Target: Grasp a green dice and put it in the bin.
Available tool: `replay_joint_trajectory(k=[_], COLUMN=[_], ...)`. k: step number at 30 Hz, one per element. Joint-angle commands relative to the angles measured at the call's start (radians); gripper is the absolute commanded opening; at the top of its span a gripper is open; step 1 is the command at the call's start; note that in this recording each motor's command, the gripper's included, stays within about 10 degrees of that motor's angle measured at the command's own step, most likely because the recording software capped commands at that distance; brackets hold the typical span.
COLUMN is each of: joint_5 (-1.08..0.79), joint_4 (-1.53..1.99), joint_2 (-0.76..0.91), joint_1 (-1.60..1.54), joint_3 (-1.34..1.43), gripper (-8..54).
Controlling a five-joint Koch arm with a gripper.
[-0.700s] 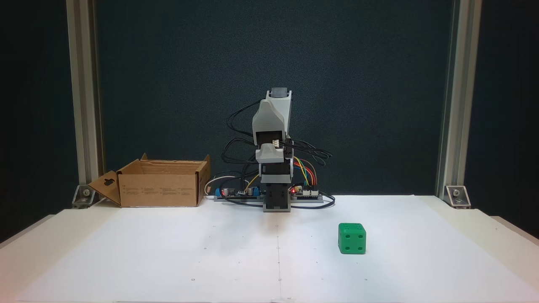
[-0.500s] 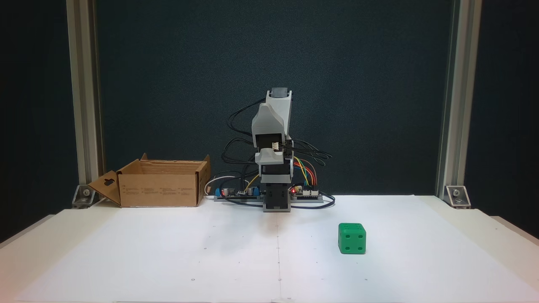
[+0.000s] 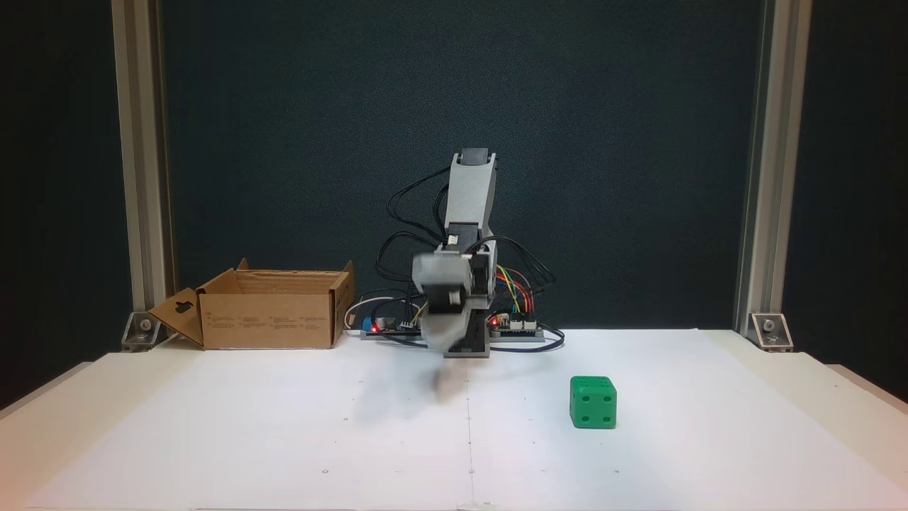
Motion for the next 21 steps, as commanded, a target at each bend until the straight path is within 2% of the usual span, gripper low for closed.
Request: replay_joint_trajectory(k=[1, 18, 21], joint_5=[-0.061, -0.054, -0.054], joint_4=[0.161, 1.149, 1.287], joint_2=[0.094, 0.077, 0.015], joint_1=[0.021, -0.049, -0.074], joint_3=[-0.114, -0.706, -0.823], gripper=[41.3, 41.3, 41.2])
